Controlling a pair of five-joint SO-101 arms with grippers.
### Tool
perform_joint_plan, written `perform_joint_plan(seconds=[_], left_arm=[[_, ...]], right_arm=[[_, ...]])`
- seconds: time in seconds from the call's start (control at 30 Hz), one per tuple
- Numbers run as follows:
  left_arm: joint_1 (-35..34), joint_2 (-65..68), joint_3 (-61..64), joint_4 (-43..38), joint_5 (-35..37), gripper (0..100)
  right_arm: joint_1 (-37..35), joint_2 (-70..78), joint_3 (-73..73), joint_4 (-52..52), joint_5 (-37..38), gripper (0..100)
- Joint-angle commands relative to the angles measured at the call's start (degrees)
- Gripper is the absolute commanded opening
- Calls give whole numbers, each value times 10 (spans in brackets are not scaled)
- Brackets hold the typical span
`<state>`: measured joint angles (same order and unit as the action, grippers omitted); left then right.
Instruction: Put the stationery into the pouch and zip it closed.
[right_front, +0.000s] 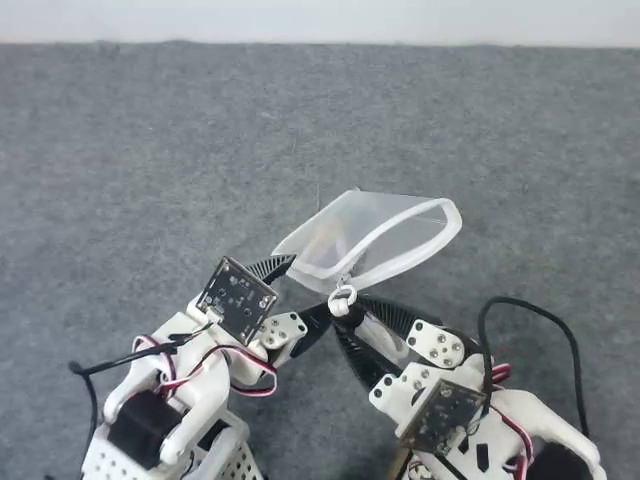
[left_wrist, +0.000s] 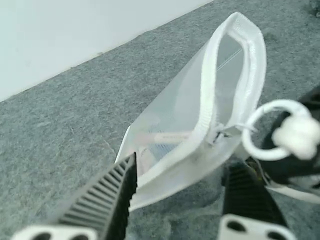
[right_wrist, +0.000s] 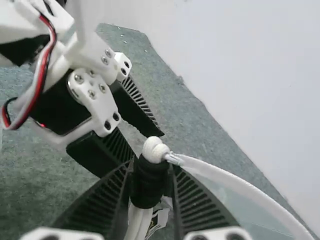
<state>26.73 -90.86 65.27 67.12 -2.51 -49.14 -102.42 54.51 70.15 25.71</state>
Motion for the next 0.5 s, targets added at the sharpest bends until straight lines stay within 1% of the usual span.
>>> perform_joint_plan(seconds=[0.0, 0.13, 0.3, 0.4, 0.47], left_arm=[[2, -5, 12, -44, -3, 258], [2, -5, 22, -58, -3, 258], [2, -5, 24, -69, -1, 257], [22, -5, 29, -69, -1, 252], [42, -5, 47, -88, -4, 230]], right_arm=[[-12, -15, -39, 0, 6, 6], [-18, -15, -42, 13, 6, 6], [-73, -15, -72, 48, 6, 6], [-74, -15, -73, 50, 6, 6], [-74, -15, -73, 50, 5, 6]])
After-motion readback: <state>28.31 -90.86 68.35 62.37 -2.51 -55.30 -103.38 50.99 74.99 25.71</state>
